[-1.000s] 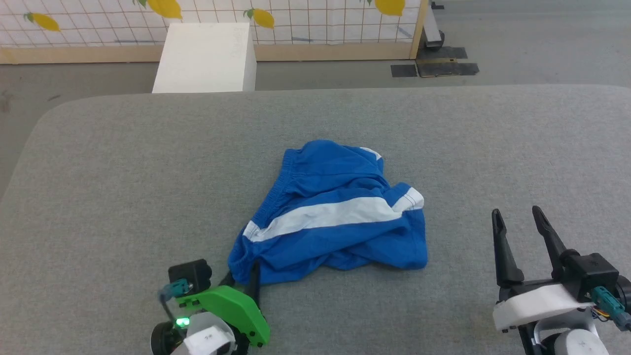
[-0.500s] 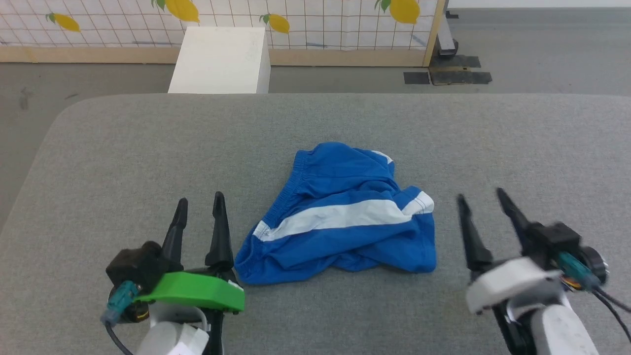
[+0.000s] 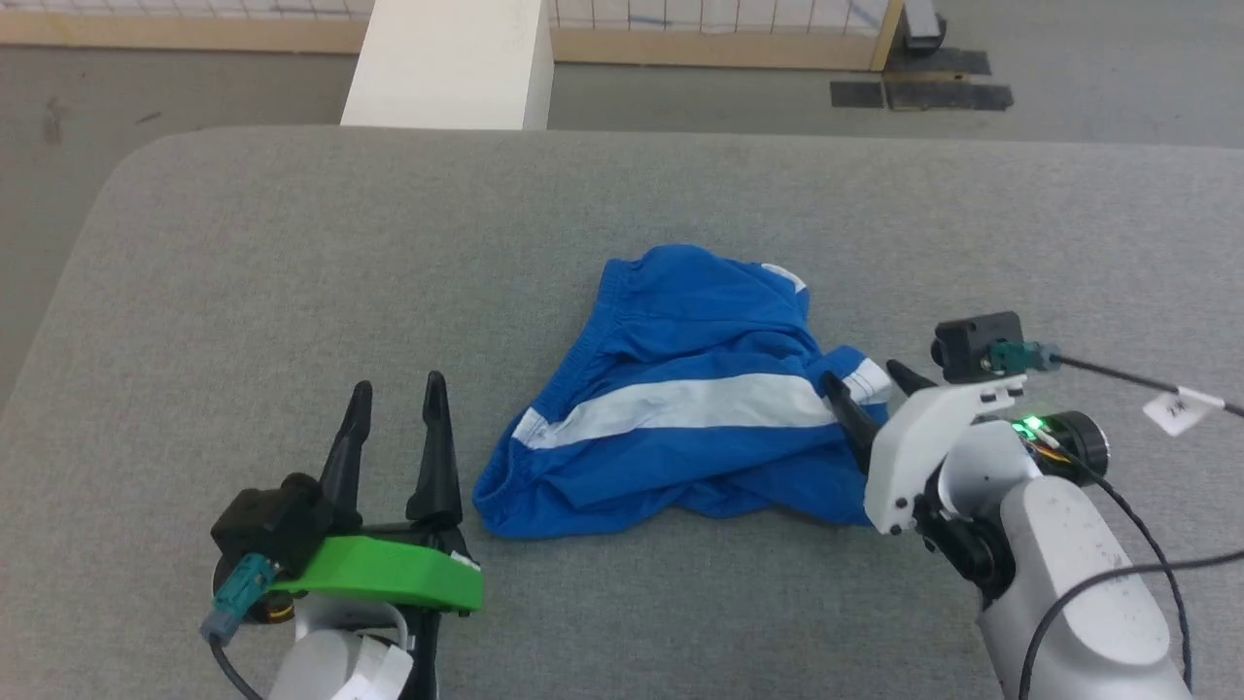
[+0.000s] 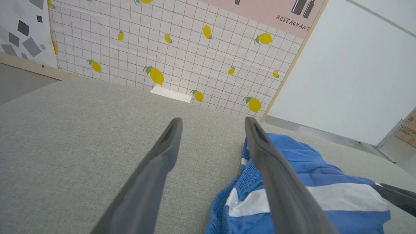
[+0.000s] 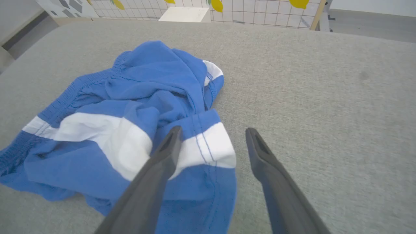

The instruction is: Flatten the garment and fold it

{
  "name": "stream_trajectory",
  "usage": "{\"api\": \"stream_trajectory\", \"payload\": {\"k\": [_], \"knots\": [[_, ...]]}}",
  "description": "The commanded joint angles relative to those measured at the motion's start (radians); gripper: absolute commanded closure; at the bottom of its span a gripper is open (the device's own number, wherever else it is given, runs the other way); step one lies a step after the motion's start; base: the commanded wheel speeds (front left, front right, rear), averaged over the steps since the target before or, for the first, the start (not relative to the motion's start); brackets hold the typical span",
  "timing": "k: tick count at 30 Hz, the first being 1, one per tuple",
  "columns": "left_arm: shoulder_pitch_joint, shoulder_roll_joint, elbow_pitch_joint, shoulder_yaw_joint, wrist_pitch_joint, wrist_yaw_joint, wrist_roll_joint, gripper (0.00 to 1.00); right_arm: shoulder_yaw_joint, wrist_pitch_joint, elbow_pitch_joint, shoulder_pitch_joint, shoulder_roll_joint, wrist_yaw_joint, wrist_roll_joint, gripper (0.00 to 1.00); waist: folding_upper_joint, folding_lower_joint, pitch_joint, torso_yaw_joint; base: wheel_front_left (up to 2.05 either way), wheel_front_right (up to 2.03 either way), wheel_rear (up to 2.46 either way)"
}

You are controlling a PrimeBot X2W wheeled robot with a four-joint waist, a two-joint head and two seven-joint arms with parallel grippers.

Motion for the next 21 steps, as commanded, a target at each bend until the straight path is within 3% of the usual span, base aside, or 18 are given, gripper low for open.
{"api": "stream_trajectory", "payload": {"k": [1,4,5,6,7,15,21], "knots": [[-0.02,-0.005,0.003,-0.005,-0.004,-0.002,-0.006,0.0,0.009,0.027,0.018,-0.026,-0.004,0.006,0.028,0.0,0.0,0.0,0.024,0.02,0.0,0.0,0.0],[-0.03,-0.005,0.006,-0.014,-0.004,0.003,-0.015,0.0,0.034,0.103,0.049,-0.053,-0.021,0.006,0.077,0.0,0.0,0.0,0.036,0.03,0.0,0.0,0.0],[-0.033,-0.005,0.007,-0.016,-0.004,0.005,-0.017,0.0,0.047,0.133,0.055,-0.057,-0.028,0.006,0.095,0.26,0.0,0.0,0.039,0.033,0.0,0.0,0.0],[-0.034,-0.005,0.007,-0.017,-0.004,0.006,-0.019,0.0,0.057,0.156,0.057,-0.058,-0.034,0.006,0.11,0.67,0.0,0.0,0.04,0.035,0.0,0.0,0.0],[-0.035,-0.005,0.007,-0.018,-0.004,0.008,-0.02,0.0,0.069,0.177,0.052,-0.058,-0.043,0.006,0.126,1.0,0.0,0.0,0.041,0.036,0.0,0.0,0.0],[-0.027,-0.005,0.011,-0.011,-0.004,0.019,-0.025,0.0,0.016,0.171,-0.049,0.017,-0.087,0.006,0.106,1.0,0.0,0.0,0.021,0.025,0.0,0.0,0.0],[-0.017,-0.005,0.016,-0.006,-0.004,0.021,-0.026,0.0,-0.162,0.101,-0.164,0.113,-0.088,0.006,-0.056,1.0,0.0,0.0,-0.007,0.006,0.0,0.0,0.0]]}}
